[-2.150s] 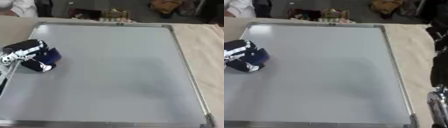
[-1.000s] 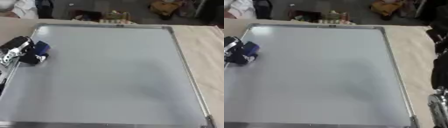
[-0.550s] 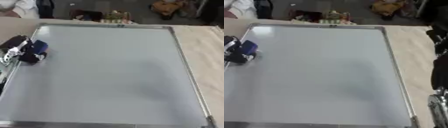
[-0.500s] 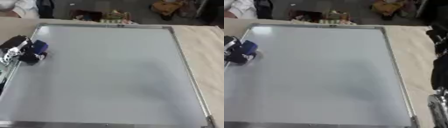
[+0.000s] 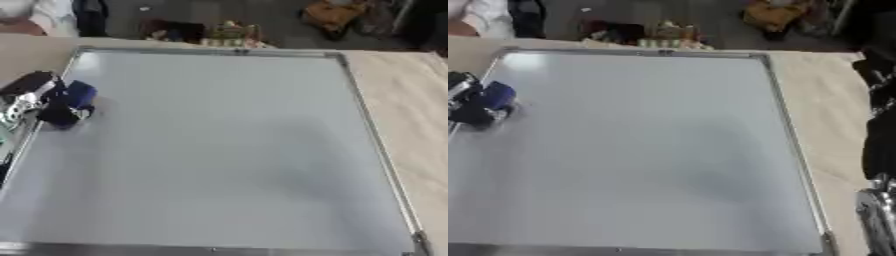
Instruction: Wipe the whiteboard clean with a brush.
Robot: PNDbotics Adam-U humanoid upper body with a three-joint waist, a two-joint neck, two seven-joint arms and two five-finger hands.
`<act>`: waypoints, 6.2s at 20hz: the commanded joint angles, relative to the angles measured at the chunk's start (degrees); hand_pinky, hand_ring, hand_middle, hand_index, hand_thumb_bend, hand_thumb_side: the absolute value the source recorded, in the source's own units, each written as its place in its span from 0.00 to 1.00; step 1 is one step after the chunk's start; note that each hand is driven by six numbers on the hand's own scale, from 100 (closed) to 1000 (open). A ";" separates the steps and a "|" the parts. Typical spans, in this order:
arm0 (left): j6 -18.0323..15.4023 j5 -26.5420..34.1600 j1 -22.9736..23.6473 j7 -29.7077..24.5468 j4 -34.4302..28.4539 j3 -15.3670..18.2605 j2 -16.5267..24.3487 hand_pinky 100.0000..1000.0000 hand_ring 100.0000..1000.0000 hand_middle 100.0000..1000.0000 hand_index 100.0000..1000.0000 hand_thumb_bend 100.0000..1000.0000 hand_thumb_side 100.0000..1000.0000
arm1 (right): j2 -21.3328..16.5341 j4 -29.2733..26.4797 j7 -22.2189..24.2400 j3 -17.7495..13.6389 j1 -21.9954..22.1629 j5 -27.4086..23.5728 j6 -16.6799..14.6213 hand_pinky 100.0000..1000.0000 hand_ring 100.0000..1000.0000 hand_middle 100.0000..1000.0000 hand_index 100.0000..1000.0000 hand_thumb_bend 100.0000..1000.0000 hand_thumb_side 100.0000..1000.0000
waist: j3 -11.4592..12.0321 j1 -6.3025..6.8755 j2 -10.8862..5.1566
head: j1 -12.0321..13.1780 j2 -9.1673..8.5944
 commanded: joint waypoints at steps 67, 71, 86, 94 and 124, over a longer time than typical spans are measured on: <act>-5.19 -0.07 -0.54 -8.12 0.71 0.64 1.05 0.58 0.61 0.40 0.03 0.17 0.40 | -0.81 -0.80 -0.85 -0.20 -0.44 -0.41 0.21 0.92 0.90 0.53 0.85 0.15 0.85 | -0.29 -0.53 -0.41 | 0.85 -2.03; -5.30 -0.35 -0.61 -7.55 0.70 0.67 0.95 0.56 0.57 0.33 0.03 0.16 0.39 | -0.78 -0.80 -0.80 -0.20 -0.41 -0.35 0.24 0.92 0.90 0.53 0.85 0.15 0.85 | -0.31 -0.56 -0.38 | 0.86 -2.06; -5.91 -1.70 -1.16 -6.19 0.52 0.39 -0.14 0.52 0.45 0.20 0.04 0.14 0.34 | -0.66 -0.80 -0.60 -0.13 -0.35 -0.47 0.39 0.92 0.90 0.53 0.86 0.15 0.85 | -0.59 -0.30 -0.48 | 1.13 -2.02; -6.33 -1.44 -0.83 -6.72 0.91 0.06 -1.00 0.50 0.42 0.16 0.05 0.13 0.34 | -0.58 -0.80 -0.59 -0.16 -0.36 -0.47 0.50 0.92 0.90 0.52 0.85 0.15 0.84 | -0.69 -0.21 -0.54 | 1.20 -1.79; -8.78 -2.95 -0.37 -8.19 1.21 -2.37 -4.84 0.47 0.33 0.09 0.04 0.13 0.34 | -0.39 -0.80 -0.99 -0.23 -0.79 -0.73 0.58 0.92 0.90 0.52 0.85 0.14 0.82 | -1.18 -0.18 -0.40 | 1.66 -1.55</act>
